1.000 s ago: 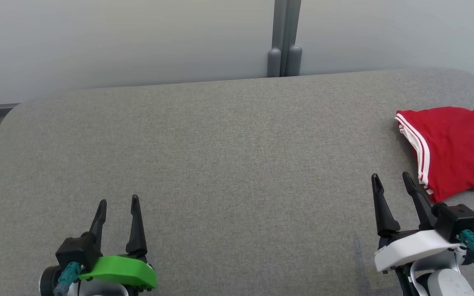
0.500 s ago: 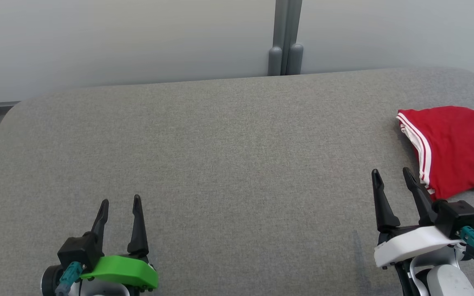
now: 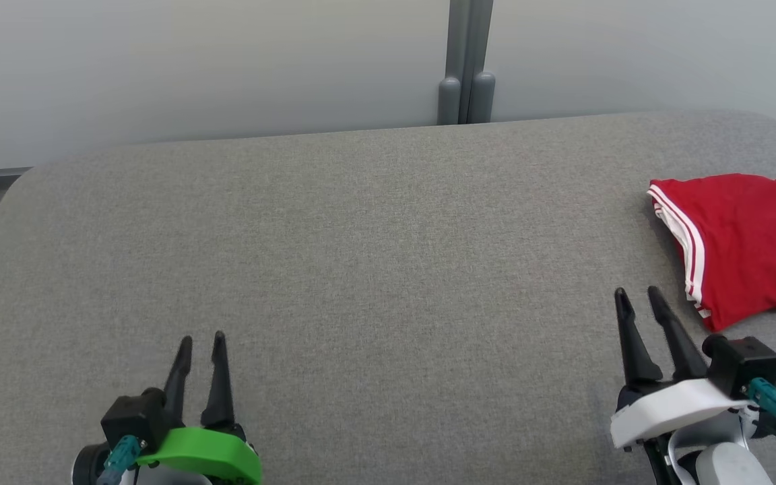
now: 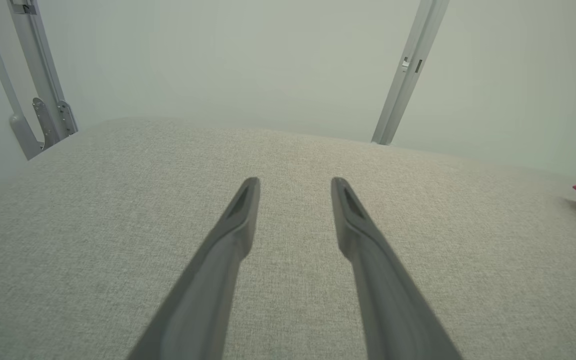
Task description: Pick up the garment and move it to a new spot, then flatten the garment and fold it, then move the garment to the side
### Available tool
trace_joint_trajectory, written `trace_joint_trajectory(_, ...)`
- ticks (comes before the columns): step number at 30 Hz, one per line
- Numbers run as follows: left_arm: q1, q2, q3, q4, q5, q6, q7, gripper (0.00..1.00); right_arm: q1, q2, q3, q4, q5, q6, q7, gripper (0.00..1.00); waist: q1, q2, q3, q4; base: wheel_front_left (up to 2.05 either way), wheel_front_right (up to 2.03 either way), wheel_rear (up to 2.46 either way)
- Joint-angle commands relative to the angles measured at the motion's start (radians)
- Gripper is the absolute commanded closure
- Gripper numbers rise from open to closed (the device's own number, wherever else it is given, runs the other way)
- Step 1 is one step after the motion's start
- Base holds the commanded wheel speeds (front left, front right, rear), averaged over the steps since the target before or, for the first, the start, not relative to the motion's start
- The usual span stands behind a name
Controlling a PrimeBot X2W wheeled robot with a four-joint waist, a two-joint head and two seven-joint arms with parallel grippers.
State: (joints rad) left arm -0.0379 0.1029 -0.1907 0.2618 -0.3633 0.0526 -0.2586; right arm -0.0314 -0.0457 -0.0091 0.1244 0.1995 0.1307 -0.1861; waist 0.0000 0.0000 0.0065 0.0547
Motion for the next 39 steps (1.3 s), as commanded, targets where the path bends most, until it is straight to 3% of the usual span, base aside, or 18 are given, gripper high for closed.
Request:
trace_joint_trajectory(1,0.000,0.000,0.000,0.000,0.000,0.000,0.000,1.00,0.000,0.000,0.000,0.000,0.000,0.000,0.000,1.00,0.0000,0.0000,0.000,0.000,0.00,0.00,0.00)
trace_joint_trajectory(39,-0.082,-0.022,0.079,0.051,-0.529,-0.078,0.135,1.00,-0.042,-0.001,-0.098,0.071,0.582,0.000,0.150,1.00,0.0000,0.0000,-0.001,-0.016,0.00,0.00,0.00)
